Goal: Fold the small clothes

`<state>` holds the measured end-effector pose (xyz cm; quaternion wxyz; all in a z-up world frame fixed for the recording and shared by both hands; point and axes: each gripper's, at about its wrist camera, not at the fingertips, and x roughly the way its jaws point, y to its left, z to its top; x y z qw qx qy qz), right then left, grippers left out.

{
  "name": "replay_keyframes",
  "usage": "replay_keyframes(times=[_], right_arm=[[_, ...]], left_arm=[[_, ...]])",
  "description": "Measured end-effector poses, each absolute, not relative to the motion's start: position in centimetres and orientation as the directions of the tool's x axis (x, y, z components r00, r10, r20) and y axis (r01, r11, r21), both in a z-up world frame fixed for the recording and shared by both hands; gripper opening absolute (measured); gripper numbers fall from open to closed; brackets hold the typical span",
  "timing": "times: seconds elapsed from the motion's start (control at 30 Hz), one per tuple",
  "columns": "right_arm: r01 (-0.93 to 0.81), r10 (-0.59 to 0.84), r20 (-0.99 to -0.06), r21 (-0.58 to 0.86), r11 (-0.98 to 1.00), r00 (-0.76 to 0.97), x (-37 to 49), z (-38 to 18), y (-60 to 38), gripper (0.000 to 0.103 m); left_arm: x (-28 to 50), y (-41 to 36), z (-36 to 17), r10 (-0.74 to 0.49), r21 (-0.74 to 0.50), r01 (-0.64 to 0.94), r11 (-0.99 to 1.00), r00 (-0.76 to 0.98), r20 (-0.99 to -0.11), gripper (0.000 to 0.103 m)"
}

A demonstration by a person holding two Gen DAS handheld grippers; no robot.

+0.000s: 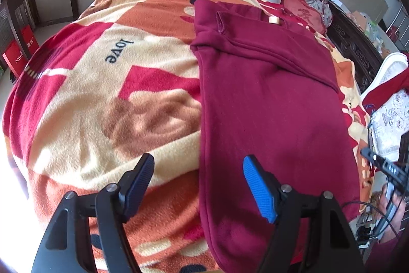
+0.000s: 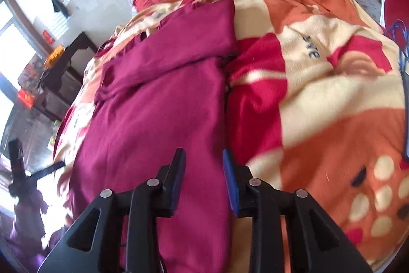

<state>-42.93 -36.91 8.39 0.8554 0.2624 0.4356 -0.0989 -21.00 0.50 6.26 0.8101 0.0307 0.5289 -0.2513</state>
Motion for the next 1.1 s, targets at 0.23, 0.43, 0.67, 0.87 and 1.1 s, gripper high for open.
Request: replay_keyframes(times=[0.23,0.43,0.67,0.87,1.1], right_arm=[[0.387,0.091,-0.85,0.329,0.861,0.519,-48.0,6.1,-33.3,0.02],[0.386,0.02,-0.805,0.306,0.871,0.592,-50.0,6.7,-32.2,0.0],[0.398,0.063,-0.79,0.373,0.838,0.609,-51.0,6.5,-32.7,0.007],[0.386,0.087,-0.79,0.389,0.836,0.607,-52.1,6.7,-32.4,0.015],[0.37,0.149,-0.785,0.439,0.819,0.602,-52.1,5.3,-31.9,0.016]], left_arm=[[-22.4,0.6,5.9,-0.377,-0.218,0.457,0.863,0.293,-0.879,0.076],[-24.2,1.6,5.8,-0.38,-0.225,0.466,0.856,0.271,-0.884,0.076],[-26.6,2.6,4.4,-0.394,-0.275,0.463,0.843,0.183,-0.901,0.076],[-28.4,2.0,3.7,-0.393,-0.281,0.495,0.822,0.136,-0.909,0.076],[-29.1,1.6,3.5,-0.39,-0.291,0.506,0.812,0.098,-0.916,0.076]])
